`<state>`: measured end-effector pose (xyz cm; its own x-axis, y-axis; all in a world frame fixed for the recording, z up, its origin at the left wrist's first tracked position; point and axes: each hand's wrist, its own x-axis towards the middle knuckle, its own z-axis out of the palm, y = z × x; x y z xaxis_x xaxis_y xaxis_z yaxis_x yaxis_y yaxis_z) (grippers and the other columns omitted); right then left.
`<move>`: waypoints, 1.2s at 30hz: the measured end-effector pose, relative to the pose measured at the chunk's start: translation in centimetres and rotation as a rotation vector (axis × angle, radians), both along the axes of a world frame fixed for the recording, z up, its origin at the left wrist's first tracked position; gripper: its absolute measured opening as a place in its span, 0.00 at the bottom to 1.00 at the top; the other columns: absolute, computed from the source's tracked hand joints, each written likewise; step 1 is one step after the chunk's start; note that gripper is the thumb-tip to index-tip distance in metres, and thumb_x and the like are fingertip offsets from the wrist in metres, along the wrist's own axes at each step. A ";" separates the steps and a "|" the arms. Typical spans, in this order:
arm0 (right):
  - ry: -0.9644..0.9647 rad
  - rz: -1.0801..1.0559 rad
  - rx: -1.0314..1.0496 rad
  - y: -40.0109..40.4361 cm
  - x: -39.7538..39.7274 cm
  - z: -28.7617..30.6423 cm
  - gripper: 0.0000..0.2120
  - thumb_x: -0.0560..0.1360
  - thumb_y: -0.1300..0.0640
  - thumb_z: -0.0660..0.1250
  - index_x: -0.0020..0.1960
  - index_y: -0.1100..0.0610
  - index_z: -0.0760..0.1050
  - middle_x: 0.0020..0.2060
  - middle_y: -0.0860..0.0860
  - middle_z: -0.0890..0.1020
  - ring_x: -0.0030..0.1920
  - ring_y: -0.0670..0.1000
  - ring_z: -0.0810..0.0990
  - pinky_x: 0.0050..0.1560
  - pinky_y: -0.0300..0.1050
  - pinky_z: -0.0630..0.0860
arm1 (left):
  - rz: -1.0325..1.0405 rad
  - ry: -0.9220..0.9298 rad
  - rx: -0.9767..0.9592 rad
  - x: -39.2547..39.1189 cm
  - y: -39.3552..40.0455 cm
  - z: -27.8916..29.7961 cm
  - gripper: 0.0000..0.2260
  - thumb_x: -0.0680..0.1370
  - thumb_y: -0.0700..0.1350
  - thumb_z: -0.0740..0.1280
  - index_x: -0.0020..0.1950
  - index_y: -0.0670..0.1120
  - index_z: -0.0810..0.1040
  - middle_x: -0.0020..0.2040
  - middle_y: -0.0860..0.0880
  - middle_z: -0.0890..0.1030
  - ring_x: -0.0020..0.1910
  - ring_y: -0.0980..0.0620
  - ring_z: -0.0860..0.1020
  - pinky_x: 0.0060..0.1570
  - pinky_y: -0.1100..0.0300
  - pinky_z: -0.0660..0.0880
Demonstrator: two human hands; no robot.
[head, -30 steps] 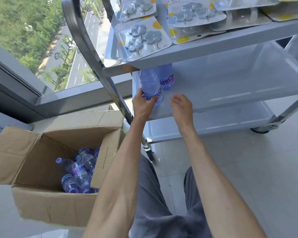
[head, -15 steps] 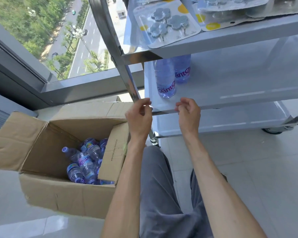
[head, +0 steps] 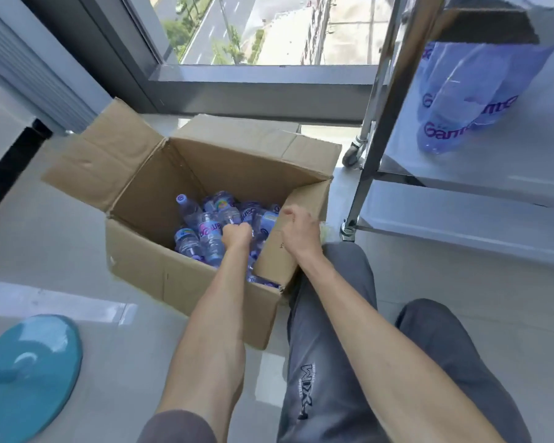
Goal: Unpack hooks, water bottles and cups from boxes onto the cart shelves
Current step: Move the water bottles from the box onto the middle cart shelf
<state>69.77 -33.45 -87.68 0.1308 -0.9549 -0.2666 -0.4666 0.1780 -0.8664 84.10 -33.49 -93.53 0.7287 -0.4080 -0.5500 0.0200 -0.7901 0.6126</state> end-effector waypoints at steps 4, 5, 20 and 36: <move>0.029 -0.097 -0.121 0.0 0.4 -1.2 0.19 0.74 0.69 0.58 0.62 0.62 0.79 0.58 0.58 0.82 0.60 0.58 0.78 0.59 0.42 0.69 | -0.164 0.021 0.084 0.5 -0.6 -1.5 0.17 0.80 0.42 0.62 0.68 0.38 0.74 0.66 0.38 0.77 0.65 0.39 0.75 0.64 0.51 0.73; 0.039 -0.097 -0.135 0.1 0.6 -1.3 0.19 0.74 0.70 0.58 0.61 0.62 0.79 0.57 0.59 0.83 0.59 0.58 0.78 0.58 0.42 0.69 | -0.227 0.010 0.089 0.3 -0.9 -1.5 0.17 0.80 0.43 0.62 0.68 0.41 0.74 0.65 0.39 0.77 0.65 0.39 0.75 0.64 0.52 0.73; 0.211 -0.124 -0.390 0.5 2.3 -2.8 0.17 0.64 0.73 0.57 0.48 0.68 0.79 0.46 0.61 0.81 0.48 0.62 0.77 0.48 0.48 0.68 | -0.161 -0.079 0.065 0.7 -4.8 -5.8 0.22 0.75 0.54 0.70 0.62 0.39 0.78 0.62 0.39 0.78 0.67 0.38 0.71 0.63 0.52 0.70; -0.021 -0.109 0.045 -0.8 1.8 0.0 0.19 0.76 0.62 0.60 0.66 0.59 0.74 0.60 0.55 0.80 0.61 0.54 0.76 0.60 0.45 0.71 | 0.357 -0.177 -0.299 5.9 -1.6 4.1 0.28 0.63 0.55 0.77 0.59 0.48 0.76 0.59 0.46 0.78 0.52 0.44 0.79 0.47 0.59 0.71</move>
